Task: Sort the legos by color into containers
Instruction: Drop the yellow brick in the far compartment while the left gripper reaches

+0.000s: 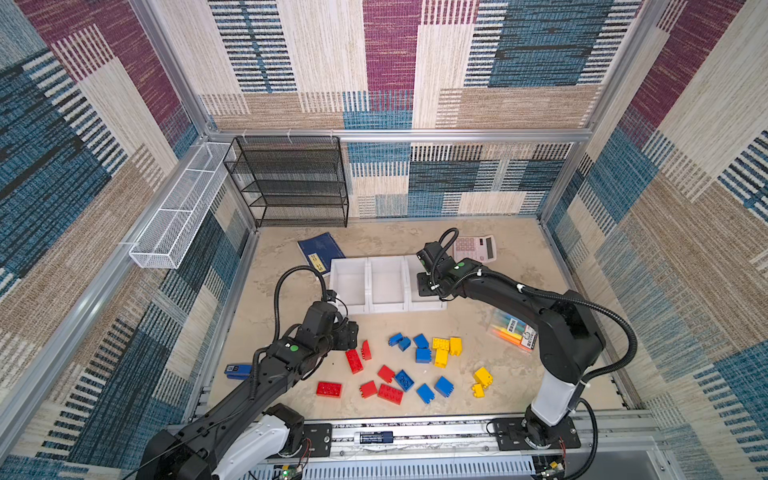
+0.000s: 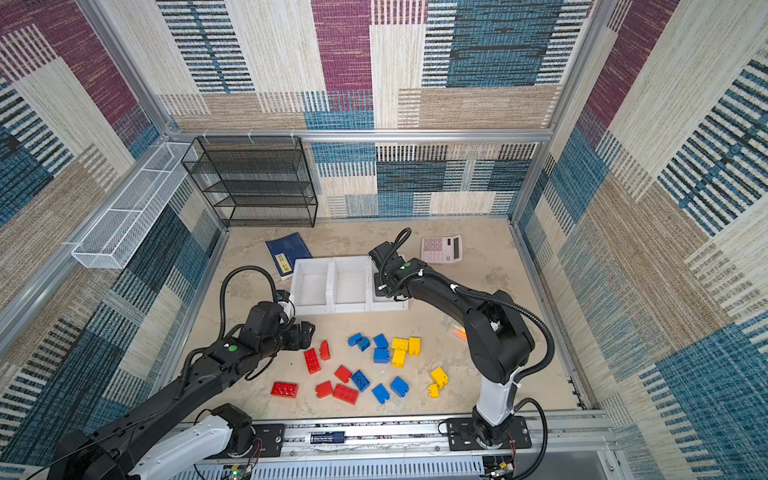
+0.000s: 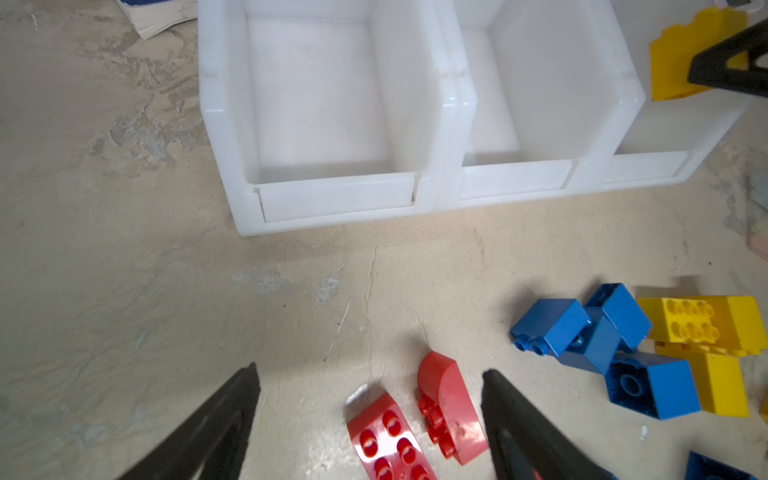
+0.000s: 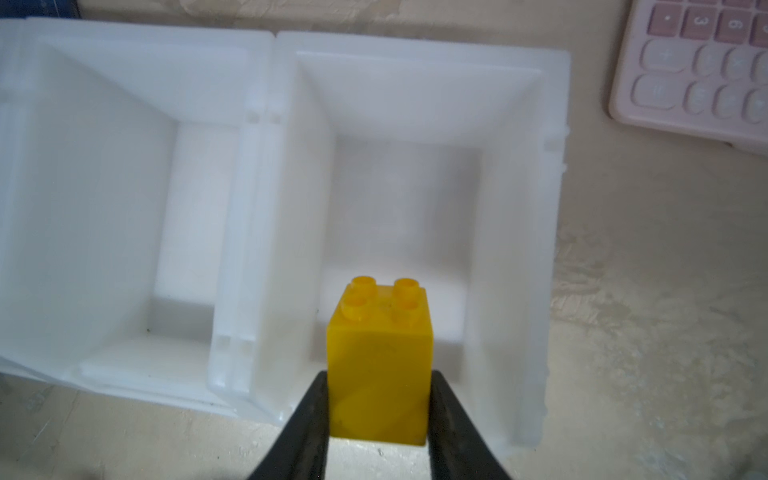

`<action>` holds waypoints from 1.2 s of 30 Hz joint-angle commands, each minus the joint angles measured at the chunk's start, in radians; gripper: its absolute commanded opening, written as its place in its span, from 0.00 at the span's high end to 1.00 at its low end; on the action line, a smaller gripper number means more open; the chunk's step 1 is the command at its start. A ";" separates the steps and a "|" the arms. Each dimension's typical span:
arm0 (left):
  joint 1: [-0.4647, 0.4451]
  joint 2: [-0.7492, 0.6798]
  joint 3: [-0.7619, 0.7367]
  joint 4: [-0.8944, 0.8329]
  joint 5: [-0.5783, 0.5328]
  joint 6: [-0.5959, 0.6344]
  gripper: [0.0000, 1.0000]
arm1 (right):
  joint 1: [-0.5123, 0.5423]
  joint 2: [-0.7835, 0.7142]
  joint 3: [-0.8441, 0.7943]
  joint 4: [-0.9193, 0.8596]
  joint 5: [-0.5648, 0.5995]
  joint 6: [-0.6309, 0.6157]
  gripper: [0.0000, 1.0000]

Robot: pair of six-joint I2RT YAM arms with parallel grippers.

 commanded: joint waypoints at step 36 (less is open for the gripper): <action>-0.288 0.628 0.362 -0.046 0.107 0.249 0.51 | -0.051 -0.442 -0.415 0.029 -0.042 0.166 0.36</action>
